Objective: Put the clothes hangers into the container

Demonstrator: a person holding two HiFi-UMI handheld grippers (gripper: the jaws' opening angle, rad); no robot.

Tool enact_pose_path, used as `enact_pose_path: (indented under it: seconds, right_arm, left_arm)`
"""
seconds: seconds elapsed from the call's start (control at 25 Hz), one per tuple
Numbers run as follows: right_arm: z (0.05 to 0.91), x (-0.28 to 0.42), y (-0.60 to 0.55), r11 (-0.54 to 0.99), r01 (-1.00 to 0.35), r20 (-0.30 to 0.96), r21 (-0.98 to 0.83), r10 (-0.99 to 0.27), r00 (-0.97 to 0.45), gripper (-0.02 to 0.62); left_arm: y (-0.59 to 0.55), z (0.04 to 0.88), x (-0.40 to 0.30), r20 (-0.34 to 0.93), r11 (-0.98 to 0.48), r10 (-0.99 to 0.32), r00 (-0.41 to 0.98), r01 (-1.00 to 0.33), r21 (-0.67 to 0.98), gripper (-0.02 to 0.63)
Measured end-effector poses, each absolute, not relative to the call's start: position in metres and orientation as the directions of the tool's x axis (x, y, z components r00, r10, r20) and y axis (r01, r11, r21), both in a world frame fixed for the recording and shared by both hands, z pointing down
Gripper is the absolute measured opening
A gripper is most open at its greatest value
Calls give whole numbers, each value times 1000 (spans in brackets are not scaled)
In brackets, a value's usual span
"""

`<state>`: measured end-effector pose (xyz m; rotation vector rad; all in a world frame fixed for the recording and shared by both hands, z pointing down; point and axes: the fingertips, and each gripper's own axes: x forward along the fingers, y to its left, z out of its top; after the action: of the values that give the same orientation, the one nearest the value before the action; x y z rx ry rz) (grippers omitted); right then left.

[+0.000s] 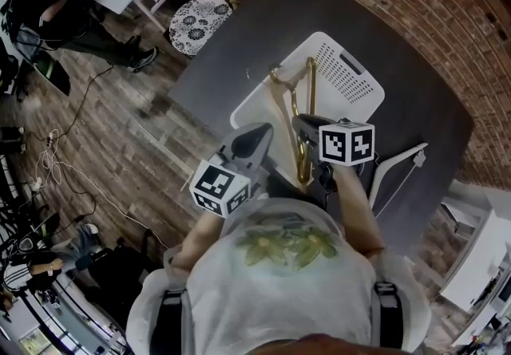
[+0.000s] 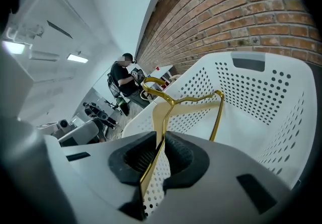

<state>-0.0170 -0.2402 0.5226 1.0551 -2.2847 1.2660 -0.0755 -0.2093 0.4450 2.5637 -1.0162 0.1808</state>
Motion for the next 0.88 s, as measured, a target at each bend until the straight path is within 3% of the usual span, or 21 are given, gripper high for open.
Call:
enact_pose_path:
  seconds: [0.88]
  right_arm:
    - [534, -18, -257, 342, -745, 608, -573, -433, -666, 57]
  left_arm:
    - [-213, 446, -76, 255, -665, -638, 727, -687, 293, 29]
